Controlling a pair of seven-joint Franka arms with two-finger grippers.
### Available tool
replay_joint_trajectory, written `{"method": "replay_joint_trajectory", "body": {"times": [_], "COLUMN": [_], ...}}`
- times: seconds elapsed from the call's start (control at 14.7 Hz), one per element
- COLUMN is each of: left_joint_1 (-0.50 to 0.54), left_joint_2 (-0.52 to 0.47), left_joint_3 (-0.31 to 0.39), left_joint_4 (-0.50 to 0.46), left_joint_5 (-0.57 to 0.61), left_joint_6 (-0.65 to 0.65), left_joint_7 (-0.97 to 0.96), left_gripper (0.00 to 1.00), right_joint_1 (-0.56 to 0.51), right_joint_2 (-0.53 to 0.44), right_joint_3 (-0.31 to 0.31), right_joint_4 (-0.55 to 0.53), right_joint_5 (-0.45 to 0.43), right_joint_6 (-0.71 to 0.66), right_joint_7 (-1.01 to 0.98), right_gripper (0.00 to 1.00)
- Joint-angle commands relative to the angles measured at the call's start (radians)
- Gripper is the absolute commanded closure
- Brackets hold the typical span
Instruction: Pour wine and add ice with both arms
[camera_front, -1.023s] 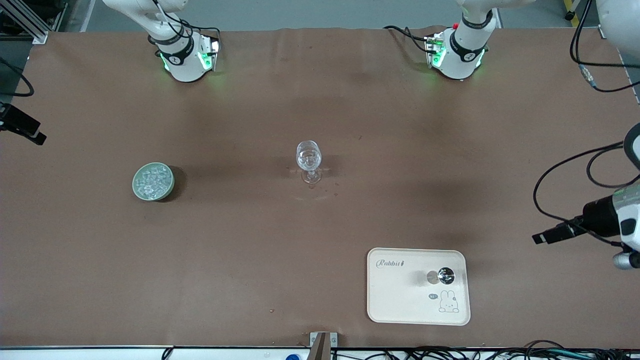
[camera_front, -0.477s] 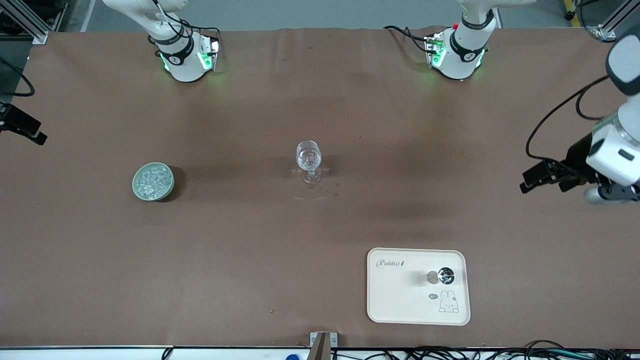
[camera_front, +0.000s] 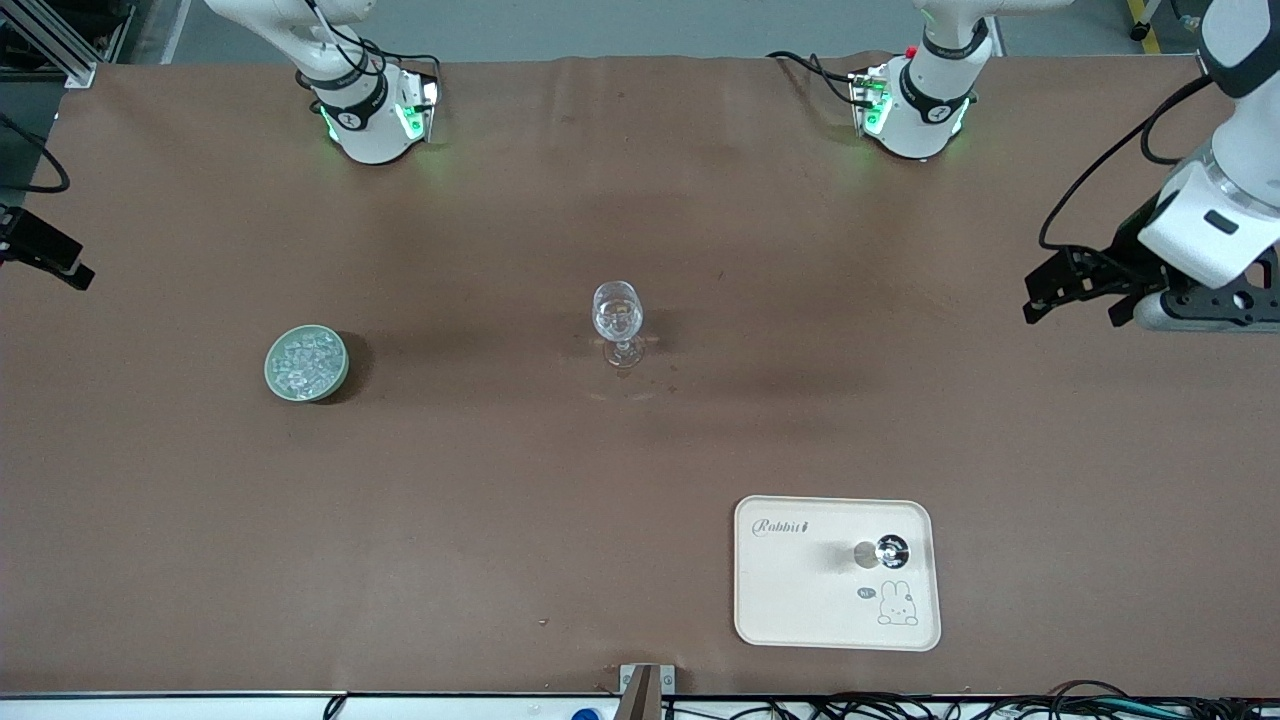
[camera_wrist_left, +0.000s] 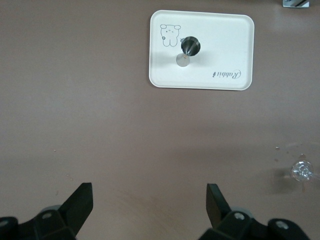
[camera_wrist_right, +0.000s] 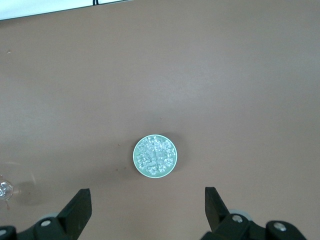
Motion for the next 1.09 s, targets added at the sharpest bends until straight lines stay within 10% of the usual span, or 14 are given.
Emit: {"method": "replay_joint_trajectory", "body": {"times": [0.0,1.02], "left_joint_1": [-0.004,-0.045], "left_joint_2": [-0.035,-0.042], "left_joint_3": [-0.002,0.027], "left_joint_4": [-0.001,0.028], "left_joint_5": [0.022,0.049], "left_joint_6": [-0.049,-0.156], "left_joint_7": [0.009,-0.01], "left_gripper": [0.0,0.02], "right_joint_1": [0.004,-0.003], "right_joint_2": [0.004,0.004], "right_joint_3": [-0.005,-0.005], "right_joint_4": [0.012,0.012], "right_joint_5": [0.015,0.004], "right_joint_6": [-0.009,-0.018], "right_joint_7": [-0.004,-0.024], "right_gripper": [0.0,0.0]}}
